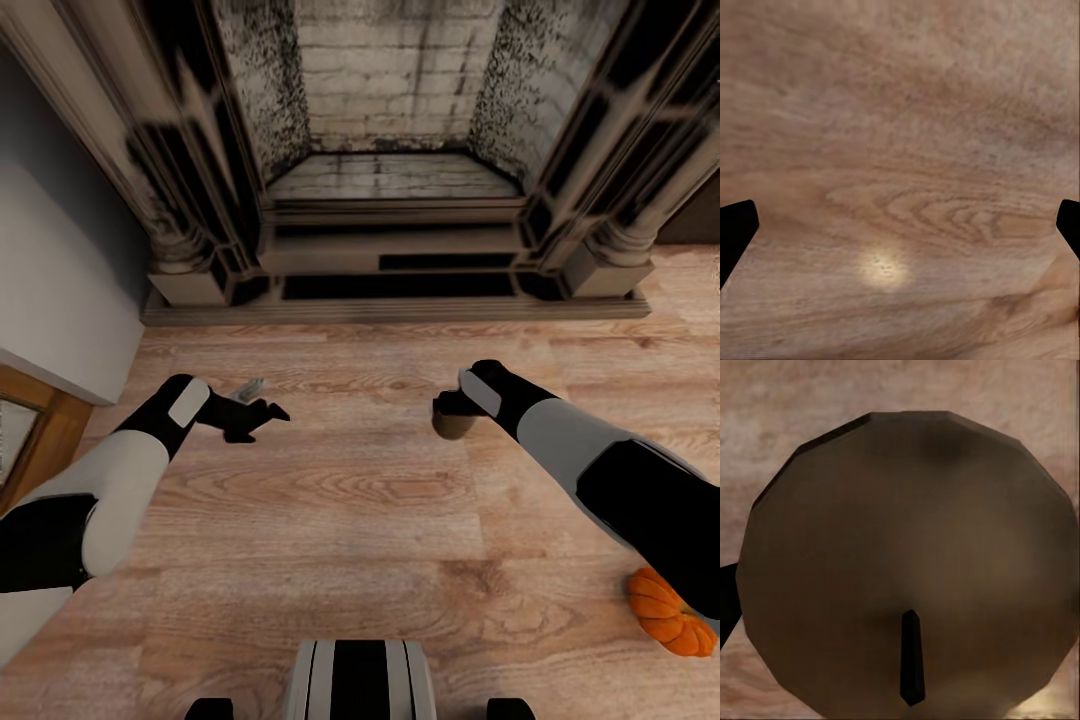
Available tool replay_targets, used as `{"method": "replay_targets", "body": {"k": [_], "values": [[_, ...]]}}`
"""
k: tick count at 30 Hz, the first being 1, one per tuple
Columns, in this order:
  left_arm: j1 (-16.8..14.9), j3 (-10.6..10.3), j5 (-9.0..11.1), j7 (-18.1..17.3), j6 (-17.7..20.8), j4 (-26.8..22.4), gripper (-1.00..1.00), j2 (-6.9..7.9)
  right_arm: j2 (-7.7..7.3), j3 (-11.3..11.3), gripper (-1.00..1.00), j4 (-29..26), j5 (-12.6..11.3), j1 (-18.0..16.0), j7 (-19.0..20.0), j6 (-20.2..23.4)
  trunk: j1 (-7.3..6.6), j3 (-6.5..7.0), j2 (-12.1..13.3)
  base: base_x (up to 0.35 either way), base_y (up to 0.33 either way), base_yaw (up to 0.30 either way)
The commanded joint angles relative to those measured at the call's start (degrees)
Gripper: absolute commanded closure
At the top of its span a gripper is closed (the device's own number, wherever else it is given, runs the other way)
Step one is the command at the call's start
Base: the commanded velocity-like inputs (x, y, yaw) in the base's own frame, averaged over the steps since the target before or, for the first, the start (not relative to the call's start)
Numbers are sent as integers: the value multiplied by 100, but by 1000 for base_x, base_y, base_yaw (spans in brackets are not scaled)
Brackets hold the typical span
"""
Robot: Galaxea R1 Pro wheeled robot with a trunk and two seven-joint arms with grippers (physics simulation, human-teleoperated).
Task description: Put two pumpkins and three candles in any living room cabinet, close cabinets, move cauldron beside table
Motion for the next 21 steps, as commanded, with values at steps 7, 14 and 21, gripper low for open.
{"method": "replay_targets", "body": {"k": [7,14,21], "values": [[-2,28,-178,1165,-399,52,-100,-167,-7,45,100,-132,-63,-1,-148,445,-19,152,9,0,0,0],[-2,28,-194,1969,-958,424,-100,-319,-38,65,100,-602,-72,44,-157,511,-37,307,18,0,0,0],[-2,28,-196,2032,-1852,1023,-100,-731,6,90,100,-677,-78,304,-158,317,-55,462,27,0,0,0]]}}
